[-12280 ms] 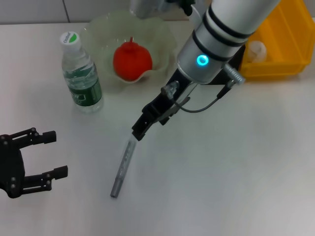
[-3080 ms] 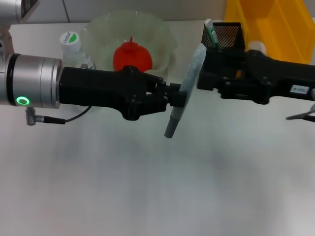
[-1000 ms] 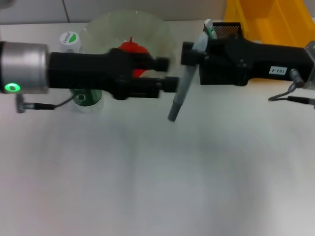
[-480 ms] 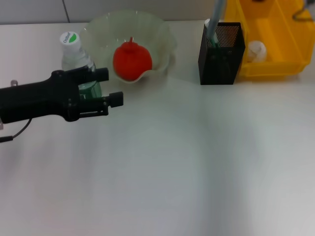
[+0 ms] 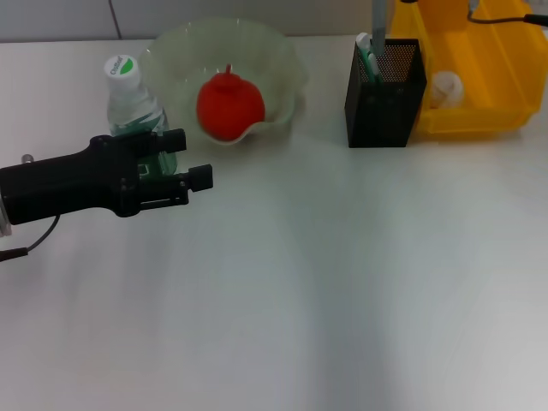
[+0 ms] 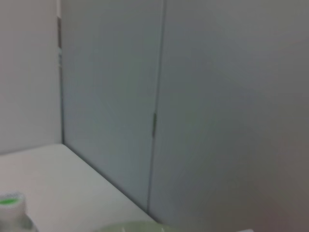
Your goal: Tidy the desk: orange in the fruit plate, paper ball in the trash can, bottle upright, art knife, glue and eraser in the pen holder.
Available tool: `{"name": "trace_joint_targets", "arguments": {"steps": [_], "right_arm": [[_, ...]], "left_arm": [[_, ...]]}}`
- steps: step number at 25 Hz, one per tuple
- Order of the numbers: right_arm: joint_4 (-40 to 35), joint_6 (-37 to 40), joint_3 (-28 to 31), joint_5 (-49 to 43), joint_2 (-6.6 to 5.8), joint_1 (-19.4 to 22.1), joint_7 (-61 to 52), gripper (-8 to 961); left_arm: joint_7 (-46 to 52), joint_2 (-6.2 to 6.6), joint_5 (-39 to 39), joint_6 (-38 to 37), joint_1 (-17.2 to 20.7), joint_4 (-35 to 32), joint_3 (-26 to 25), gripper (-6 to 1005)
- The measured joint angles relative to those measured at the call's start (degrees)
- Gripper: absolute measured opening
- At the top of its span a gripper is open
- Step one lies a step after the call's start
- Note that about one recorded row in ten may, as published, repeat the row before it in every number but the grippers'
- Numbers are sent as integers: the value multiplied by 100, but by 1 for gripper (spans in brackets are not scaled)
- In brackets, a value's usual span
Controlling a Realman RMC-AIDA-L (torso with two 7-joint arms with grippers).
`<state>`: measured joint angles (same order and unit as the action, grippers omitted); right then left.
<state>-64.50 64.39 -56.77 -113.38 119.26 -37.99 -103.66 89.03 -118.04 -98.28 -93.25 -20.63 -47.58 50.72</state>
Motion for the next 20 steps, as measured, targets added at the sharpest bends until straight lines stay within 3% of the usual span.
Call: {"name": "trace_joint_targets", "arguments": {"steps": [20], "right_arm": [[784, -742, -71, 9, 9, 103, 295, 190]], "left_arm": [[-52, 0, 0, 96, -29, 227, 24, 844]]}}
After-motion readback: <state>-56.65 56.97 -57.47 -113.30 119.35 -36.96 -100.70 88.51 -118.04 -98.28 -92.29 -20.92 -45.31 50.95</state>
